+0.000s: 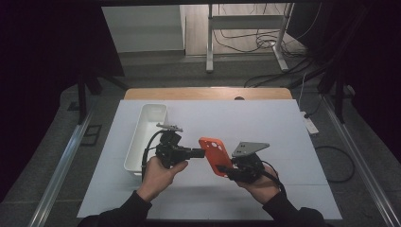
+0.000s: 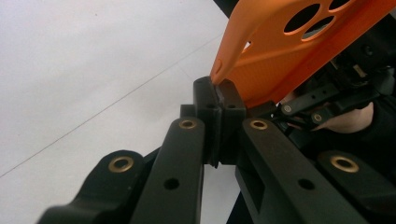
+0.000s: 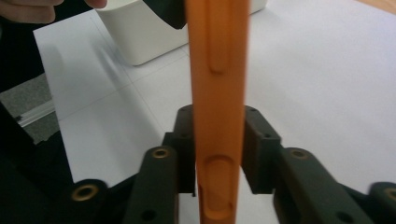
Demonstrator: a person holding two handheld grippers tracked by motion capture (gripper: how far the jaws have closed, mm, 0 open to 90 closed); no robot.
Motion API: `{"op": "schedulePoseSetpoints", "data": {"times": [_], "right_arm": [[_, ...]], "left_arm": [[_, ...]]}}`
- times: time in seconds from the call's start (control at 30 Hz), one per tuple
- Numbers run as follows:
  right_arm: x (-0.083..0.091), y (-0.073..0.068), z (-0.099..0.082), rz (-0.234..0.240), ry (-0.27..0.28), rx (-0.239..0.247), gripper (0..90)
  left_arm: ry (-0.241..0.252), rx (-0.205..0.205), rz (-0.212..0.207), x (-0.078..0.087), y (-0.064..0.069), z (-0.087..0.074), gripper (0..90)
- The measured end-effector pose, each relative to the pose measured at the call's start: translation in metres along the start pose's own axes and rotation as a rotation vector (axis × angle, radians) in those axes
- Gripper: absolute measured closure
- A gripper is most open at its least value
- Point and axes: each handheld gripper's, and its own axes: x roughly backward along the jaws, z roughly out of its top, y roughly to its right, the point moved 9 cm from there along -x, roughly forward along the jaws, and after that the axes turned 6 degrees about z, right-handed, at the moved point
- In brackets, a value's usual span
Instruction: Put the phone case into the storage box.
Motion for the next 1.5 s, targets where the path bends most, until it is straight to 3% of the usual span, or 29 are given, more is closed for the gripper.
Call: {"op": "schedulePoseSetpoints", "data": {"times": [0.1,0.43,0.7,1.07,1.5], "right_arm": [[0.0,0.0,0.0,-0.009,0.001,0.007,60.7],[-0.003,0.001,0.003,-0.016,0.026,-0.005,27.8],[-0.005,0.005,-0.001,-0.049,0.012,-0.032,10.2],[0.0,0.009,-0.01,-0.064,0.007,-0.045,0.2],[0.01,0.016,-0.017,-0.08,-0.012,-0.049,0.0]], "left_arm": [[-0.002,0.003,0.004,-0.001,0.0,0.0,89.0],[-0.001,-0.018,0.049,-0.001,-0.002,-0.001,89.0],[0.001,-0.046,0.102,0.001,-0.008,-0.001,88.9],[0.006,-0.074,0.16,0.007,-0.017,-0.001,88.9],[-0.003,-0.116,0.202,0.015,-0.025,-0.001,88.7]]}}
